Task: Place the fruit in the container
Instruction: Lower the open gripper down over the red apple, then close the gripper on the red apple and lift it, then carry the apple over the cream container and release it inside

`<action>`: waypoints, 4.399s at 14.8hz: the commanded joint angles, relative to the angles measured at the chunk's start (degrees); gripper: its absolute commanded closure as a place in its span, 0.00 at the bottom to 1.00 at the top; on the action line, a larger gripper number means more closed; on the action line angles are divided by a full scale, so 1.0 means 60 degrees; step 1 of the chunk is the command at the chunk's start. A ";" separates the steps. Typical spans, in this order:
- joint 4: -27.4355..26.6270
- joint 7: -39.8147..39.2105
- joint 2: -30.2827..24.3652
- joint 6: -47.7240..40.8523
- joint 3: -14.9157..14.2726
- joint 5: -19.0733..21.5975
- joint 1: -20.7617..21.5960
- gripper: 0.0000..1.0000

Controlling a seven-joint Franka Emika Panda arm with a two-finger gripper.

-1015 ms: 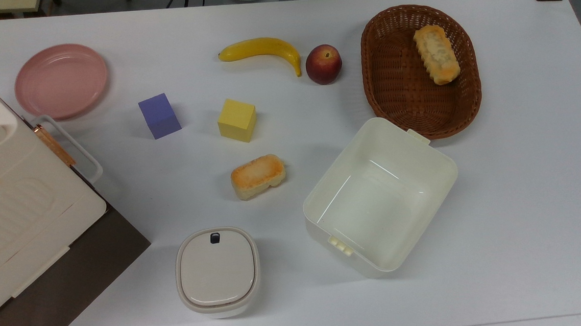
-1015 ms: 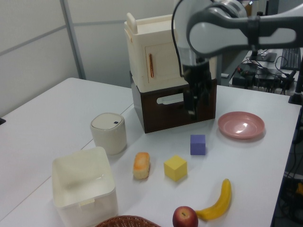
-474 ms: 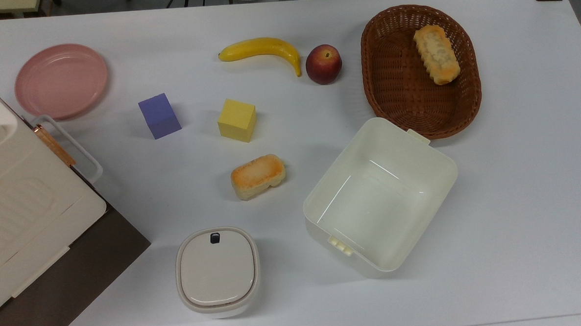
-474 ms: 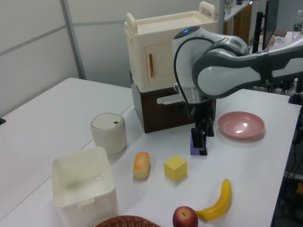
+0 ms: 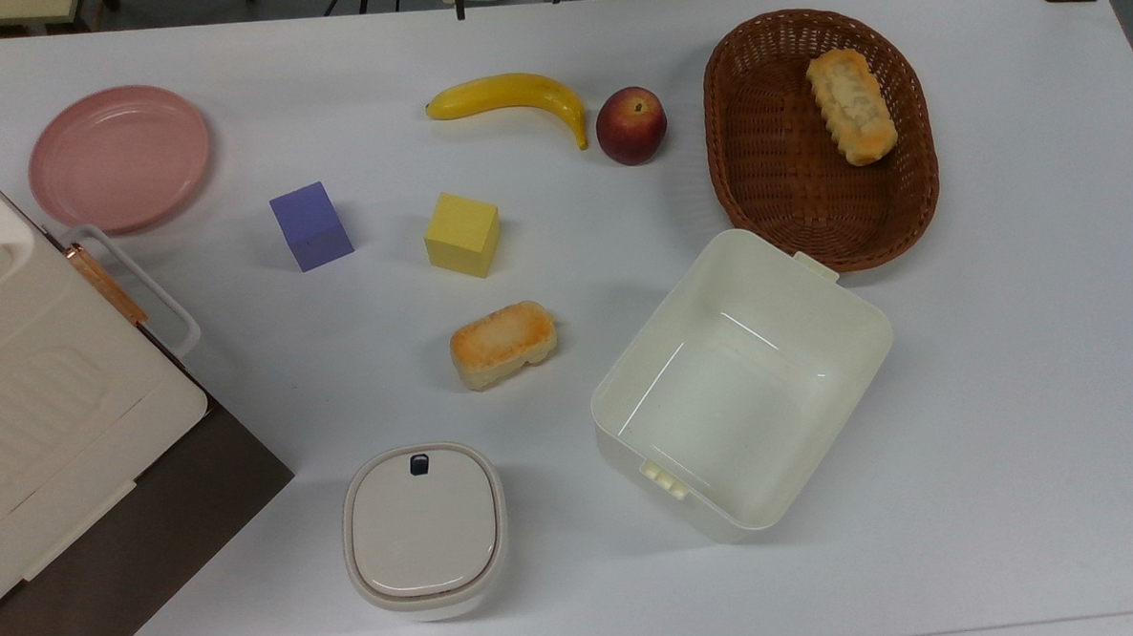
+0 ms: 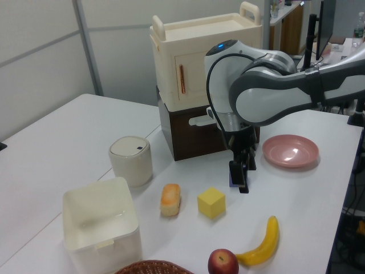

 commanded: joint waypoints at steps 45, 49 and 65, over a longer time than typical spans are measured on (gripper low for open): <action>-0.0093 -0.2922 0.3370 0.2450 -0.0103 -0.0591 0.2747 0.43; 0.0476 -0.2834 0.3238 0.1925 -0.0117 -0.0591 0.2294 0.43; 0.4902 -0.0610 0.4102 0.3614 -0.0117 -0.0591 0.1824 0.37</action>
